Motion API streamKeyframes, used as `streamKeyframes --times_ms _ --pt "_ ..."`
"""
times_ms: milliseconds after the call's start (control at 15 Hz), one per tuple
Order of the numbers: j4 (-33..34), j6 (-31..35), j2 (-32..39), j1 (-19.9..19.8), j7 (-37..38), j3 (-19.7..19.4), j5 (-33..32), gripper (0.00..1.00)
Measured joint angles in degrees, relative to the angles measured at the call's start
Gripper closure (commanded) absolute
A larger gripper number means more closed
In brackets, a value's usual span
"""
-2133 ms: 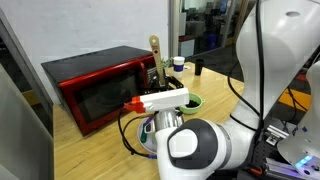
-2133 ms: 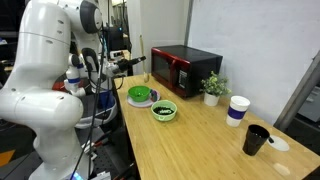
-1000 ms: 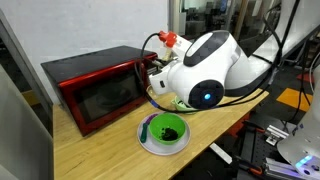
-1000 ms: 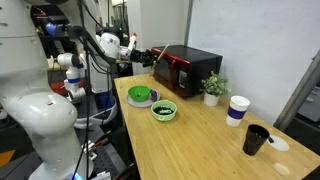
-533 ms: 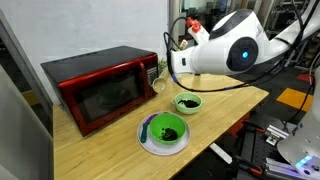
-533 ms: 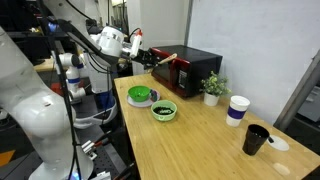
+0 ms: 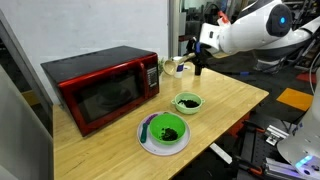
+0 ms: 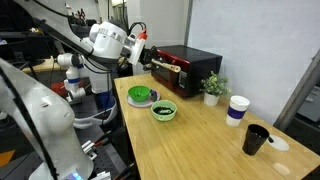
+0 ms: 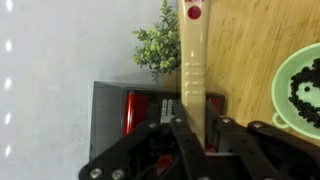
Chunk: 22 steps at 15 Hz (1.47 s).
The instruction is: Use the spoon to transfer beans from the light-green bowl to the dark green bowl
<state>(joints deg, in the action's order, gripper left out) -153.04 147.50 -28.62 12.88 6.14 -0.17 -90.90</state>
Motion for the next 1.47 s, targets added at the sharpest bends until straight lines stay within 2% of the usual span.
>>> streamKeyframes --times_ms 533,800,1000,1200,1267,1467 --pt "-4.3 8.75 -6.73 -1.32 11.72 -13.77 0.65 0.94" --pt "-4.94 11.32 -5.95 -1.31 11.17 -21.4 4.47 0.94" --pt "-4.89 12.37 -3.77 -0.94 6.07 -26.69 11.37 0.94" --pt "-4.8 15.88 -0.38 -3.36 -4.05 -27.22 25.04 0.94" --pt "-4.61 16.08 0.71 -2.59 -7.79 -28.22 29.41 0.94" --pt "-3.5 14.18 2.62 4.34 -18.45 -34.42 41.81 0.94"
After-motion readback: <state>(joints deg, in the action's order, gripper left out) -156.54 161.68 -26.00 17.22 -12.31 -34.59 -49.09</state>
